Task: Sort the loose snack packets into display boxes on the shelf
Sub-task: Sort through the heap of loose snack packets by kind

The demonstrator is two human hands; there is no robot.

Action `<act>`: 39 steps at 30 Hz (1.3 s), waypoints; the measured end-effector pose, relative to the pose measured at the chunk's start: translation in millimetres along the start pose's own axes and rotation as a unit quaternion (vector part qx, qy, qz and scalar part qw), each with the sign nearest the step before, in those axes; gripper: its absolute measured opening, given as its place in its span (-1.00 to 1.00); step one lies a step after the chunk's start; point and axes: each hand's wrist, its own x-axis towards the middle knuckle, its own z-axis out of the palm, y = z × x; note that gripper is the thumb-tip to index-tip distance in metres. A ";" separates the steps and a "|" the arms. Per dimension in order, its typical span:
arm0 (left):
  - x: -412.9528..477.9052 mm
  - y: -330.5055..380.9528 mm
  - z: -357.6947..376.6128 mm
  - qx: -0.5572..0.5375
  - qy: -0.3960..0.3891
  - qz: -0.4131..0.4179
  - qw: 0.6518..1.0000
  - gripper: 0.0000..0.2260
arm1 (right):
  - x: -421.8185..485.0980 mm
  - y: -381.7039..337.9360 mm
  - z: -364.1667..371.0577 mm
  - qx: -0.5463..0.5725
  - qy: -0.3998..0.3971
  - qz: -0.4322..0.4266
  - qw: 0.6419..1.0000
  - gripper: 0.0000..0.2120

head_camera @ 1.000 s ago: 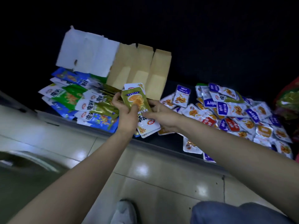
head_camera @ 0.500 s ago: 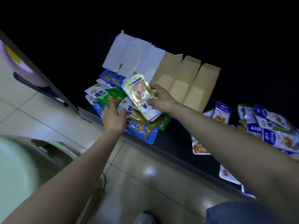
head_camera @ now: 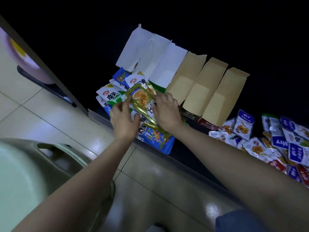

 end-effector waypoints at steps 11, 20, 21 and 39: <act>0.4 -10.3 0.3 0.071 -0.006 0.013 0.997 -0.26 | 4.7 -1.5 -2.9 -0.084 -0.089 -0.028 0.992 -0.18; -10.2 -14.6 -2.8 0.077 -0.021 0.039 0.996 -0.34 | -12.9 20.0 -14.8 -0.048 -0.082 -0.044 0.995 -0.32; -11.5 -12.9 -3.4 0.077 -0.022 0.040 0.996 -0.35 | -14.9 20.9 -16.0 -0.041 -0.081 -0.046 0.995 -0.32; -69.8 90.9 51.5 0.032 -0.047 0.285 0.957 -0.70 | -119.0 117.6 -103.0 0.032 -0.011 -0.022 0.999 -0.72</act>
